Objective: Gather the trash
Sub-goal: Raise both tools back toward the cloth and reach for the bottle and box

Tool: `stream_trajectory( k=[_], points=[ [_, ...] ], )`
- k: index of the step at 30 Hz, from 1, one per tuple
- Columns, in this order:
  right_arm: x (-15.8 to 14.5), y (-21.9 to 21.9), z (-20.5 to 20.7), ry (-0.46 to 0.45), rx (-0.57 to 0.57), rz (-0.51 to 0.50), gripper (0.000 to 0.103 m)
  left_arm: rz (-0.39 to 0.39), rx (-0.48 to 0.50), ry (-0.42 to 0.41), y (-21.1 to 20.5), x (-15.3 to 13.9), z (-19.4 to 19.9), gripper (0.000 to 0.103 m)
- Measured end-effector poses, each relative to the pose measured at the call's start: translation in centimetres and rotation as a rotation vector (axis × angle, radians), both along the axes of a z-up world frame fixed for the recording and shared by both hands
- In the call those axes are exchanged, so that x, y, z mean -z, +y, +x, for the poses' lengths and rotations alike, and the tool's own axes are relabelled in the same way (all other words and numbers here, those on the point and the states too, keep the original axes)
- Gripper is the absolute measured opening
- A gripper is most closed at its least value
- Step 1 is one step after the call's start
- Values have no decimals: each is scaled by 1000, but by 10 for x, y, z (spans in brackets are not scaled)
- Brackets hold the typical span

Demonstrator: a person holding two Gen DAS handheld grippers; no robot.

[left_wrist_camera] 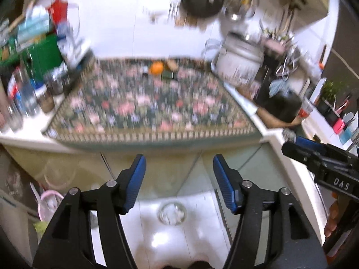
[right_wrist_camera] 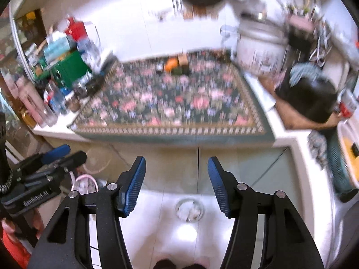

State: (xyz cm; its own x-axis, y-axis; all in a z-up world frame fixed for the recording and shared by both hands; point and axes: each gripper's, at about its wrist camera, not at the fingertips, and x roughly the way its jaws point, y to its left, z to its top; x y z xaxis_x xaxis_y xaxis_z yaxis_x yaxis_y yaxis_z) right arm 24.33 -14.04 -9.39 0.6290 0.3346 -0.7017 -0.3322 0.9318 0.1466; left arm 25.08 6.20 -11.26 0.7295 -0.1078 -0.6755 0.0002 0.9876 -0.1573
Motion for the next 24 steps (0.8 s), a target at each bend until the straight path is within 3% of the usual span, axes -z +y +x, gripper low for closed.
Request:
stream_trajectory(
  k=[2,4,6,8,11,16,24],
  points=[
    [-17,-1,-7,-63,34,-9,66,14,-13,-46,3,-19,-4,71],
    [-31,-1,-9,-116,47,-15,69,22,-26,-93,6,-38,-9,87],
    [-44,-1,-8,-164,61,-23,75,37,-41,-127,7,-51,-12,96],
    [-54,-1,-4,-211,74,-23,88,49,-44,-161,7,-63,-10,97],
    [-65,-3,3,-269,77,-15,96,68,-43,-181,6,-73,5,98],
    [-73,-4,38,-327,42,-8,96,72,-95,-222,4,-83,41,102],
    [-79,-23,121,-319,-20,4,96,74,-184,-202,0,-90,131,102]
  ],
)
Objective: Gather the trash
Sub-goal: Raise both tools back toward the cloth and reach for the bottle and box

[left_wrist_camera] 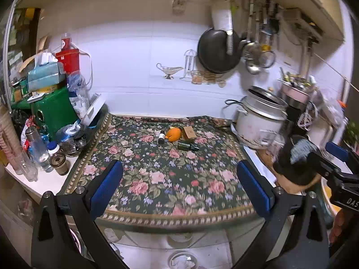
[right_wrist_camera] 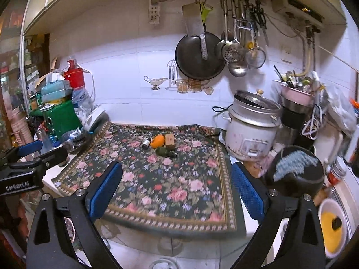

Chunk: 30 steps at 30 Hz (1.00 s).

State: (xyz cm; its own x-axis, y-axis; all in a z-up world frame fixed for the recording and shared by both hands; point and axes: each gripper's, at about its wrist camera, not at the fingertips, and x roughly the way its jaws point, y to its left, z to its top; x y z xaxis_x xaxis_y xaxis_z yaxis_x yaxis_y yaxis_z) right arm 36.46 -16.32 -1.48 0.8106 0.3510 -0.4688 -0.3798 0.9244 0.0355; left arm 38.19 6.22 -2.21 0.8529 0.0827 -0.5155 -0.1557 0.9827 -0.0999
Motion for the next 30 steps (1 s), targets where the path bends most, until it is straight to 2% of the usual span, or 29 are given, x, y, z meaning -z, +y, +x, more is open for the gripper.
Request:
stream_trajectory(
  k=[8,15,20,25,30],
  points=[
    [4,-26,93,32,-56,26,96,-122,-149,8,12,9,75,102],
    [32,-16,160,146,-78,49,96,-79,-222,48,32,19,127,102],
    [53,16,200,213,-90,62,96,-63,-219,58,57,29,165,101],
    [77,58,240,274,-65,52,96,-49,-178,88,89,46,208,94],
    [113,113,283,342,-65,5,94,-98,-133,152,127,71,252,94]
  ],
)
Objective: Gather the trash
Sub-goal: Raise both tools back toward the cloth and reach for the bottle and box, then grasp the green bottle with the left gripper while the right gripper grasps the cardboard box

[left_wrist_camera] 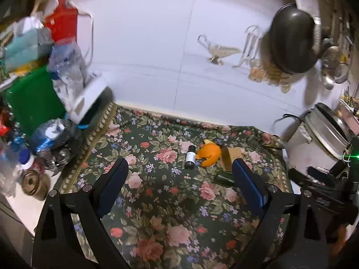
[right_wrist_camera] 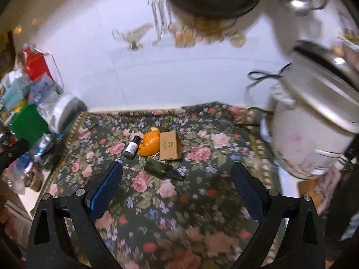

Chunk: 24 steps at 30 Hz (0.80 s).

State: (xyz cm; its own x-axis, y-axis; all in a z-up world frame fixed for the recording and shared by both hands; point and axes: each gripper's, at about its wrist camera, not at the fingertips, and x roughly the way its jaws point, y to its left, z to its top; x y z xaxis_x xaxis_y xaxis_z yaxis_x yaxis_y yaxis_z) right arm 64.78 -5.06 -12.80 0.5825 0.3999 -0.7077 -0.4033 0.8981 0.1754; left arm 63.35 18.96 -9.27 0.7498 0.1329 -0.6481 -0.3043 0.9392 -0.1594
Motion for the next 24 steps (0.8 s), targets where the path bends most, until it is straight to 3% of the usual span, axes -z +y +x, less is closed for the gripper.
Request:
stream_trajectory(
  k=[2,6,9,13,14,16,24],
  points=[
    [19,22,19,31,-3,-30,86,-10,5,17,14,12,14,94],
    [50,50,52,94,11,-64,85,7,20,77,33,40,40,94],
    [77,67,75,143,12,-110,78,-24,56,132,44,65,57,94],
    [101,80,94,197,2,-166,60,-88,107,202,45,96,76,94],
    [106,80,97,214,-3,-161,51,-104,127,216,43,102,81,94],
    [111,80,100,247,-19,-143,39,-118,162,234,36,112,89,94],
    [85,44,88,184,36,-86,38,-145,295,285,-11,135,126,94]
  ],
)
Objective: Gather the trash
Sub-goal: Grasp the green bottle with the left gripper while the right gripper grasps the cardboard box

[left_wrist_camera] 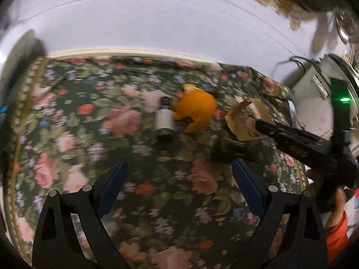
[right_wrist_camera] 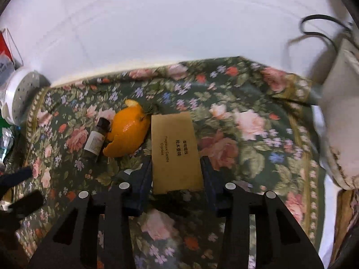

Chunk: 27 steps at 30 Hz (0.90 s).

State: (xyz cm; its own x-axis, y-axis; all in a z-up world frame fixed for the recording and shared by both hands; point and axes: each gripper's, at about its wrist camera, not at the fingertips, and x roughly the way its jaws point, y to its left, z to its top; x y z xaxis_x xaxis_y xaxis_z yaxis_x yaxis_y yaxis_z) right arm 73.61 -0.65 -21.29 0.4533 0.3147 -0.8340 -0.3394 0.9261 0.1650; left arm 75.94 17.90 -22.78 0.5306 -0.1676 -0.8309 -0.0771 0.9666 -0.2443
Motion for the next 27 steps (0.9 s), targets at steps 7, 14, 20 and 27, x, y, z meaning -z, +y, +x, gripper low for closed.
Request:
stream_trajectory(
  k=[7,14,20,27],
  points=[
    [-26,-63,-19,-41,130,42,38,16,98,31,-50,26,39,94],
    [-32,-114,-35,-30,230,45,38,13,142,35,-81,46,62,79],
    [-36,-137,-49,-36,266,58,38,3,147,52,-91,57,61,58],
    [-51,-146,-69,-64,213,105,38,45,121,17,-103,35,34,57]
  ],
)
